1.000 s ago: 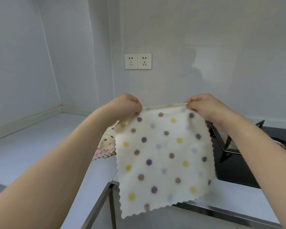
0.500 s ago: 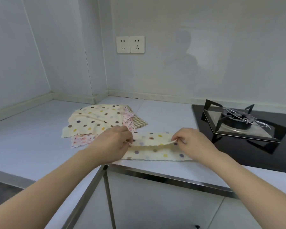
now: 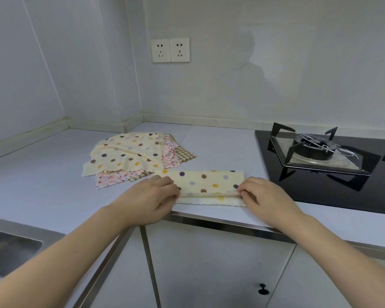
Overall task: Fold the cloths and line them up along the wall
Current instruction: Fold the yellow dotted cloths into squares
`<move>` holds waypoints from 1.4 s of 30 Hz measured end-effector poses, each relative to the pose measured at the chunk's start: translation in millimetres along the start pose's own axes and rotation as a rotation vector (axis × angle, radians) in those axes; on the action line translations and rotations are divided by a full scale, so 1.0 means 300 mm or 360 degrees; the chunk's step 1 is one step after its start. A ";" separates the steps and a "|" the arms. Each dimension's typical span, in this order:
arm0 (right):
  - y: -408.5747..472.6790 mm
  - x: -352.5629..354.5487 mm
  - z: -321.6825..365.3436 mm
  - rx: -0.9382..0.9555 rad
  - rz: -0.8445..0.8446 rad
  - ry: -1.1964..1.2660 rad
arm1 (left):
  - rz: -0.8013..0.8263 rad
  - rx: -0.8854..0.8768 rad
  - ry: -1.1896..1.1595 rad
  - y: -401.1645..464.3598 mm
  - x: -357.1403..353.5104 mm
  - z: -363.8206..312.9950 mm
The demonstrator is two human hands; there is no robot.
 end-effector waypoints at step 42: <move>0.211 0.203 0.050 -0.0326 0.0039 0.0542 | -0.0706 0.0893 -0.0202 -0.004 0.378 0.175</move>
Point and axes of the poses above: each hand's wrist, its own y-axis towards the middle knuckle, its own x-axis out of the back of the hand, z = x × y, the point moved 9 cm from there along y, towards the middle knuckle, and after that the axes turned 1 degree about x, right-handed, at the moved point
